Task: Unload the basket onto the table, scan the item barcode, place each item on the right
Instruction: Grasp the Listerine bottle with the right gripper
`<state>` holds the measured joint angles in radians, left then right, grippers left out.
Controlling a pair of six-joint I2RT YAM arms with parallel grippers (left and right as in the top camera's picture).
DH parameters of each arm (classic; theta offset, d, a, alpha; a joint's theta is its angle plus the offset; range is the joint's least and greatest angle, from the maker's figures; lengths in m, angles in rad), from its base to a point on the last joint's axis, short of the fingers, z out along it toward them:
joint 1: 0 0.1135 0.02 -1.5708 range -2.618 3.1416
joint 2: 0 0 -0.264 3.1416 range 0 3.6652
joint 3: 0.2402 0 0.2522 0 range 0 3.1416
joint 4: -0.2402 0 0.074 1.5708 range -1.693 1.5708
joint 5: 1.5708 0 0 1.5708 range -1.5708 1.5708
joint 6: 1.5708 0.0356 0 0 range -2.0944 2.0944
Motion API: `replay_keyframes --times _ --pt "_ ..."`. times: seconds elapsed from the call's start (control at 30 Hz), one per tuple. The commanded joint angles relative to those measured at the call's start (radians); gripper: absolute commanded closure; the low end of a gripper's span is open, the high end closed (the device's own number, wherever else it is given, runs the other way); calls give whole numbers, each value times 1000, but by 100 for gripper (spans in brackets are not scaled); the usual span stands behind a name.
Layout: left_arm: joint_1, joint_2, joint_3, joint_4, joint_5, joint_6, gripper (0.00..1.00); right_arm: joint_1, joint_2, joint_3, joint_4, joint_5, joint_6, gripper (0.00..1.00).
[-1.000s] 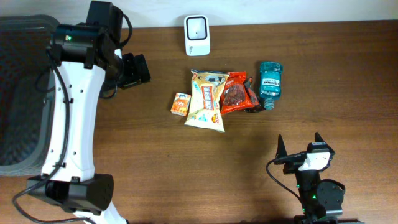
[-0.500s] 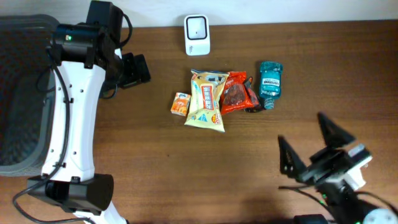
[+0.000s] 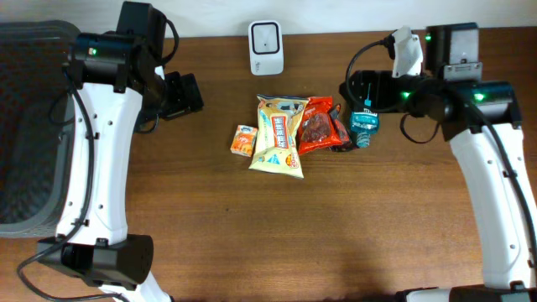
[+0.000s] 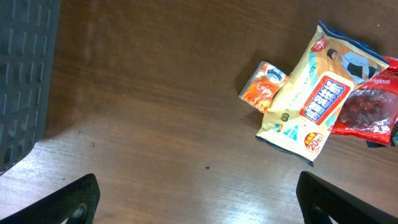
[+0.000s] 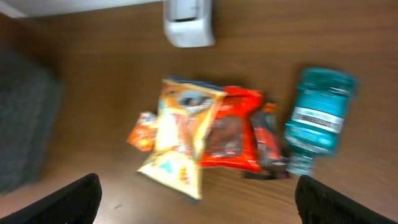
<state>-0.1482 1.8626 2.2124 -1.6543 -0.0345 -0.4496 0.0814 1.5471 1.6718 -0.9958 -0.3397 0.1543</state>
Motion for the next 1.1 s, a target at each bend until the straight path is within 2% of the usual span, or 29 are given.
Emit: replay_keyframes --times 0.0,0.13,0.27,0.37,0.47,0.57,0.9,1.07 --pt "1 -11 7 -1 -3 -6 1 24 10 17 20 160 72 2" --pt "1 -11 7 -1 -3 -6 1 24 54 17 82 161 72 2" --pt "1 -11 7 -1 -3 -6 1 28 229 17 147 182 72 2" --pt "1 -11 7 -1 -3 -6 1 28 335 17 222 397 121 2" --pt "1 -11 7 -1 -3 -6 1 27 418 17 314 451 113 2" --pt "1 -11 7 -1 -3 -6 1 23 510 17 335 574 118 2" --pt "1 -11 7 -1 -3 -6 1 -30 642 15 339 437 112 1" --pt "1 -11 7 -1 -4 -6 1 -38 694 15 338 433 86 1"
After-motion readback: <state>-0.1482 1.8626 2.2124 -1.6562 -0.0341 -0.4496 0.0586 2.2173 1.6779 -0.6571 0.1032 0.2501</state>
